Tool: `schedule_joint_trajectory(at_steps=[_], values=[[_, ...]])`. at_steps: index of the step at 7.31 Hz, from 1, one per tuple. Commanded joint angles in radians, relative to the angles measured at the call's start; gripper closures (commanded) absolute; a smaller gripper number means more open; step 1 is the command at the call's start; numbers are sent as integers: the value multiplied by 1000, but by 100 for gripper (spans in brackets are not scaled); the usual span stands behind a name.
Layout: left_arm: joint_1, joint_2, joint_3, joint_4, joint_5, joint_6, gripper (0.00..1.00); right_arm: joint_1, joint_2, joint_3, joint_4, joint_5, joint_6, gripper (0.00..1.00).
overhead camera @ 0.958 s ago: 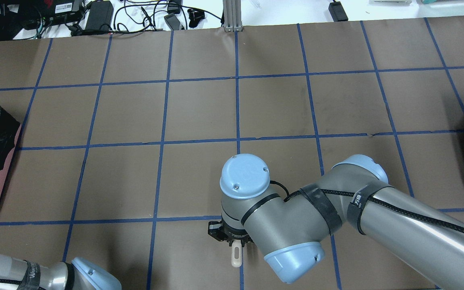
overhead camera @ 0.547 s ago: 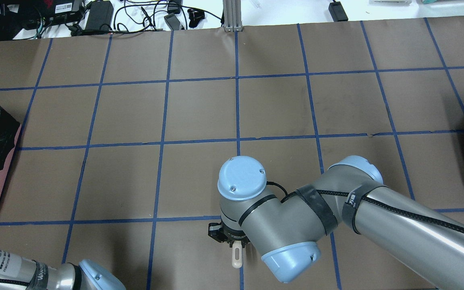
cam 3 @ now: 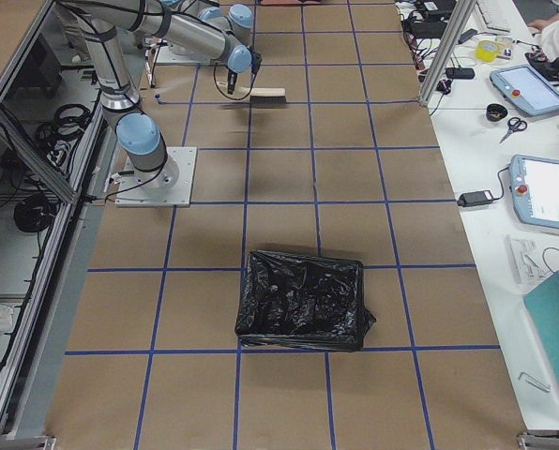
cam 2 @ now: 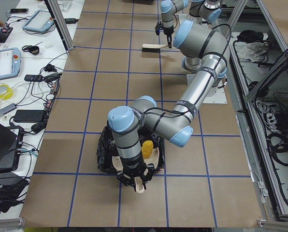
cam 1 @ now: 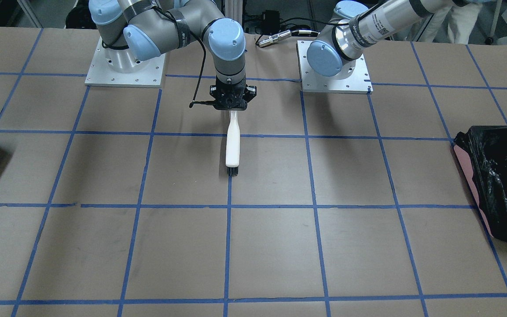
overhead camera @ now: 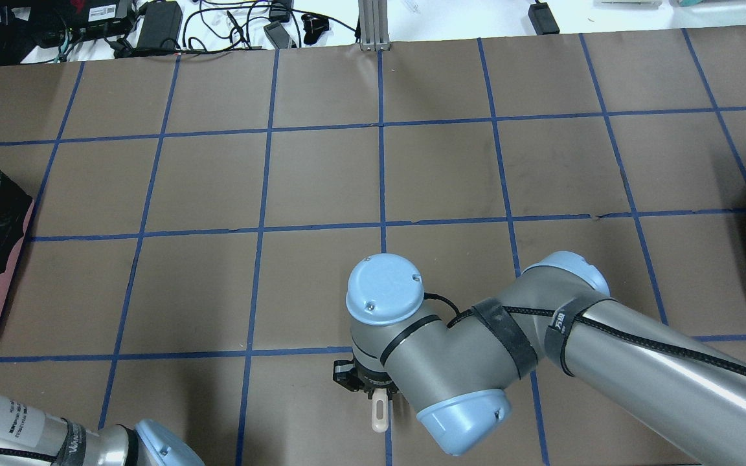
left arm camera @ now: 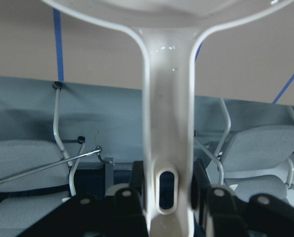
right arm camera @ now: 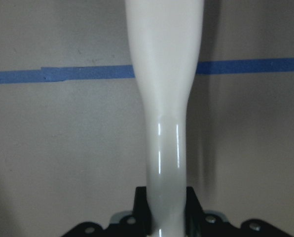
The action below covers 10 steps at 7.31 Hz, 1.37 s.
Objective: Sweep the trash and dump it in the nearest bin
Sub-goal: 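Tilt the dustpan over the black trash bag to dump the trash with the left gripper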
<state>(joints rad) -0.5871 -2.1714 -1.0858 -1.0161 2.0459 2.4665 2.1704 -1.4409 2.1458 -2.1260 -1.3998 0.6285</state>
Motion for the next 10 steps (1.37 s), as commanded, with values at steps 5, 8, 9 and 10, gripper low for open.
schedule_joint_trajectory(at_steps=[5, 8, 9, 10], values=[[-37, 59, 13, 3, -18, 15, 100, 0, -9, -9, -8, -5, 10, 10], [-37, 108, 75, -221, -211, -39, 100, -11, -33, -58, -51, -2, 7, 0], [-37, 120, 72, -266, -252, -120, 100, -26, -68, -113, -13, -4, -3, 0], [-42, 128, 64, -338, -260, -250, 100, -55, -81, -188, 108, -5, -27, 0]])
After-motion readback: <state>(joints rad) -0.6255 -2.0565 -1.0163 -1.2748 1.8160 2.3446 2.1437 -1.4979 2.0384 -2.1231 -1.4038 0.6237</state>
